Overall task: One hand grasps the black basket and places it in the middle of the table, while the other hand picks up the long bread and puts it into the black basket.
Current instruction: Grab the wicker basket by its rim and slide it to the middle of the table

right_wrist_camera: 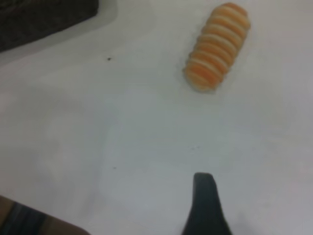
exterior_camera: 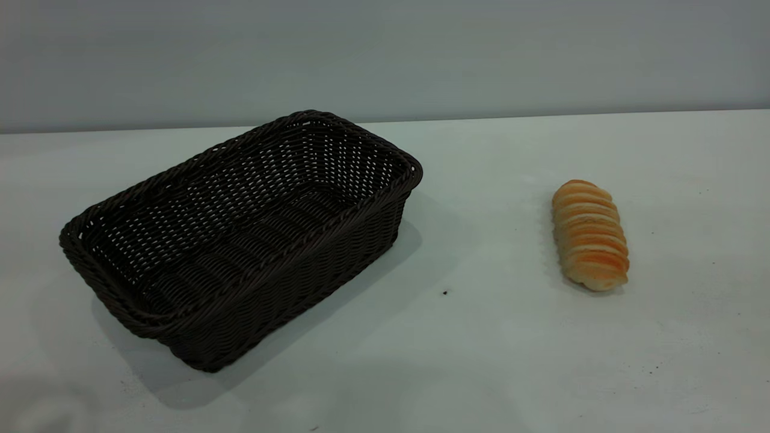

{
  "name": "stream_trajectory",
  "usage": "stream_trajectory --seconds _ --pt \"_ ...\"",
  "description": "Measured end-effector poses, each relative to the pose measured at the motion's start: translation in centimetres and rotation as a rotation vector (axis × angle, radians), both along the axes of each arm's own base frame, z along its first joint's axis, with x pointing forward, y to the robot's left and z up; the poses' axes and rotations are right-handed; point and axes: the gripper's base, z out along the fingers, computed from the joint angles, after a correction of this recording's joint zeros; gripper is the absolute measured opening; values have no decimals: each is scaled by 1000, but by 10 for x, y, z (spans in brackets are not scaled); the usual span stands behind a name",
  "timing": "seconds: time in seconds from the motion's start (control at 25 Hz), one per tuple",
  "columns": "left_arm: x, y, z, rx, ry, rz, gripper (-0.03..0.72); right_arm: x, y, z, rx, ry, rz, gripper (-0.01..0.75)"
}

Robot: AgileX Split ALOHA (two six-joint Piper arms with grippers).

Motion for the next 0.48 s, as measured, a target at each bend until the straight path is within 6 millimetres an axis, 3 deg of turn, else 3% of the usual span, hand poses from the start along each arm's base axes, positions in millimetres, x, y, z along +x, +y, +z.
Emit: stream_trajectory --seconds 0.12,0.28,0.48 --pt "29 0 -15 -14 104 37 519 8 2 -4 12 20 10 543" --pt "54 -1 -44 -43 213 127 519 11 3 -5 22 22 18 543" --pt "73 -1 -73 -135 290 431 519 11 3 -5 23 21 19 543"
